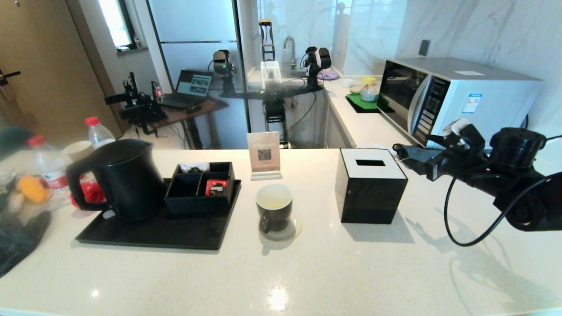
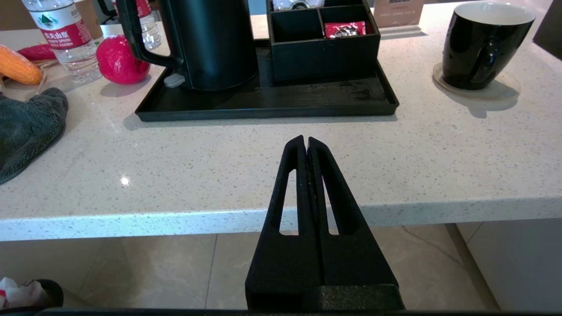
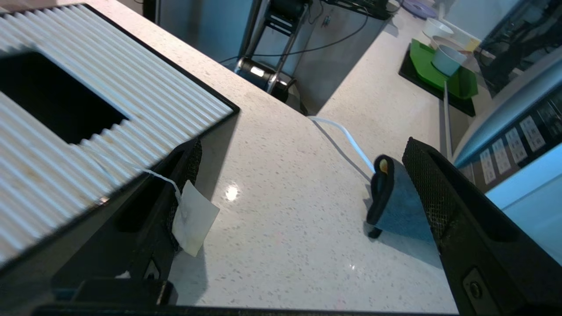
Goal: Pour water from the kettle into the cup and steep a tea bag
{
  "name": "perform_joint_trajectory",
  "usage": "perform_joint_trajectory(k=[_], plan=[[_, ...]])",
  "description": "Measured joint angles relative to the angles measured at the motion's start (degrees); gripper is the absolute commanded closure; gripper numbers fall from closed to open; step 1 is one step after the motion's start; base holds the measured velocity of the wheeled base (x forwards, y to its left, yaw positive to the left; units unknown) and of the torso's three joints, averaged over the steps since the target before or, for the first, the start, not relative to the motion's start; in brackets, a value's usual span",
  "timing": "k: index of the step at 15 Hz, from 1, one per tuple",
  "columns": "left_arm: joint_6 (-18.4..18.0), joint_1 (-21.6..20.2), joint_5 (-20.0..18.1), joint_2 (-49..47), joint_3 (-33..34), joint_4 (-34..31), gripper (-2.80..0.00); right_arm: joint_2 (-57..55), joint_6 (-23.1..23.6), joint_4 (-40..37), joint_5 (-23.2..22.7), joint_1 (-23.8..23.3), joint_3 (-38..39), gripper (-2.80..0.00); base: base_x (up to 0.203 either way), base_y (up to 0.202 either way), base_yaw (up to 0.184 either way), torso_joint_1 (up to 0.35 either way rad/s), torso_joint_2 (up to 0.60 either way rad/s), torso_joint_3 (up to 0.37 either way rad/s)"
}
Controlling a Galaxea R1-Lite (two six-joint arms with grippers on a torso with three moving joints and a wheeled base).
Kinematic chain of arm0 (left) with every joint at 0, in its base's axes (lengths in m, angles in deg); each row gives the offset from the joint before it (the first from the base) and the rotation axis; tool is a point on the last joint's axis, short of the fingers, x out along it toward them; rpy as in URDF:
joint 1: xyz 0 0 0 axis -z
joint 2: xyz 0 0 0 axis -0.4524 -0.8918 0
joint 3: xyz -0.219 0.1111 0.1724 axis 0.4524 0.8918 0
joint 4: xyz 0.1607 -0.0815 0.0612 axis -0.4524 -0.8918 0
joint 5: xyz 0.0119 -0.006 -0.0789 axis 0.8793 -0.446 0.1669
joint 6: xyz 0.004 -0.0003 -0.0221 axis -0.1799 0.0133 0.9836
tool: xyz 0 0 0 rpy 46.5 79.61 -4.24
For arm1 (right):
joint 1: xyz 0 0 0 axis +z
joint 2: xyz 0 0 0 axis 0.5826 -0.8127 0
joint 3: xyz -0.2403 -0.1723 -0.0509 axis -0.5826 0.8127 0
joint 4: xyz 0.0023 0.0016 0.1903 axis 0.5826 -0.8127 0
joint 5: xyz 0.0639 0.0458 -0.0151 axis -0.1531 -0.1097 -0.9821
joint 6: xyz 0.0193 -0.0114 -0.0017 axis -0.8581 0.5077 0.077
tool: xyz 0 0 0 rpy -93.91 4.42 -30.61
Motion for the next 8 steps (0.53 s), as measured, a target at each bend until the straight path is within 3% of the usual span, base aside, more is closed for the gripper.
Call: perform_joint_trajectory(k=[6, 8], plan=[[-0.01, 0.0, -0.02, 0.0, 0.0, 0.67, 0.0, -1.61, 0.21, 0.61, 0.0, -2.17, 0.11, -2.8, 0.0, 0.0, 0.0, 0.0, 0.0, 0.0], [0.0, 0.0, -0.01, 0.0, 0.0, 8.24, 0.0, -2.08, 0.28, 2.14, -0.07, -2.17, 0.89, -2.8, 0.0, 0.0, 0.0, 0.0, 0.0, 0.0]])
